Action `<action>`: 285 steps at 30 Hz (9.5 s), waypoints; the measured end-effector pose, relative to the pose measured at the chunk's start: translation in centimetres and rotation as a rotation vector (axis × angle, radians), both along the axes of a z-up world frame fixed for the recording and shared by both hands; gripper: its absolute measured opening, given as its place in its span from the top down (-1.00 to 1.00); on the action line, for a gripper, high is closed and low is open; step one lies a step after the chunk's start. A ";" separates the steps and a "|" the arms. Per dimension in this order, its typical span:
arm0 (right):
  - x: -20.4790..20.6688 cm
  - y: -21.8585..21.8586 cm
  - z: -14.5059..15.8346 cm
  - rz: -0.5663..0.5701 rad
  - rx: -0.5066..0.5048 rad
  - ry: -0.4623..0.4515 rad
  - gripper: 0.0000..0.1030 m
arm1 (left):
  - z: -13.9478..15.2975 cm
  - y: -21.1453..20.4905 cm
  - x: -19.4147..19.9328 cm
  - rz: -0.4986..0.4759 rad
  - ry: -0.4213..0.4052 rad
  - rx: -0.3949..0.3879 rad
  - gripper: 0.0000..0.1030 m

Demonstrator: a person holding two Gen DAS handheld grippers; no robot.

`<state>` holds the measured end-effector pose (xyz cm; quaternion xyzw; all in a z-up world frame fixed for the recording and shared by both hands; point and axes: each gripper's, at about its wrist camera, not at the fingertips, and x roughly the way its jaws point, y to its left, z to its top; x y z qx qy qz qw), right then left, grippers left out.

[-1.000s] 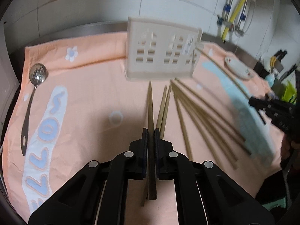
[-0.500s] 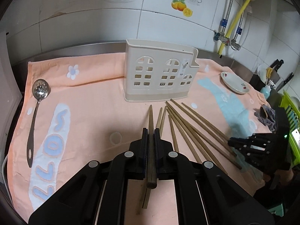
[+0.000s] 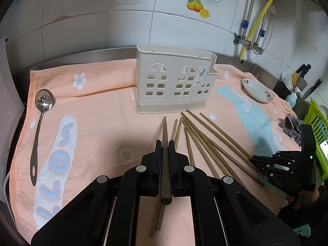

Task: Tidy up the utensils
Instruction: 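Lift the held chopstick with the left tool while the right tool lifts its chopstick, then lower the left tool's chopstick into the cream holder while the right tool inserts its own, then open both tools and move them back over the loose chopsticks, then close the left tool on a chopstick while the right tool grasps another chopstick, then lift and drop the left tool's chopstick into the holder while the right tool does likewise, then open both tools and bring them back over the remaining chopsticks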

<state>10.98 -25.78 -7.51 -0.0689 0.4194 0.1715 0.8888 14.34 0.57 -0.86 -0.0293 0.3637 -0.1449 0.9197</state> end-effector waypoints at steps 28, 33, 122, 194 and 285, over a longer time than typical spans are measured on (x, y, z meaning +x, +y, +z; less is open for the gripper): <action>4.3 0.8 17.7 0.083 0.105 -0.314 0.87 | 6.4 0.0 0.3 0.001 -0.139 -0.017 0.90; 4.8 0.3 21.6 0.137 0.119 -0.316 0.87 | 9.8 -0.6 0.2 -0.023 -0.202 -0.019 0.90; 1.3 1.0 0.7 0.043 0.026 0.024 0.79 | -3.5 1.4 -2.8 0.090 0.033 0.077 -0.10; -0.4 1.2 4.2 0.039 0.033 -0.084 0.87 | -5.0 -0.5 -1.7 -0.062 0.088 0.103 0.89; 6.9 1.8 19.4 0.095 0.142 -0.342 0.65 | 12.9 -1.5 3.0 -0.048 -0.210 0.095 0.64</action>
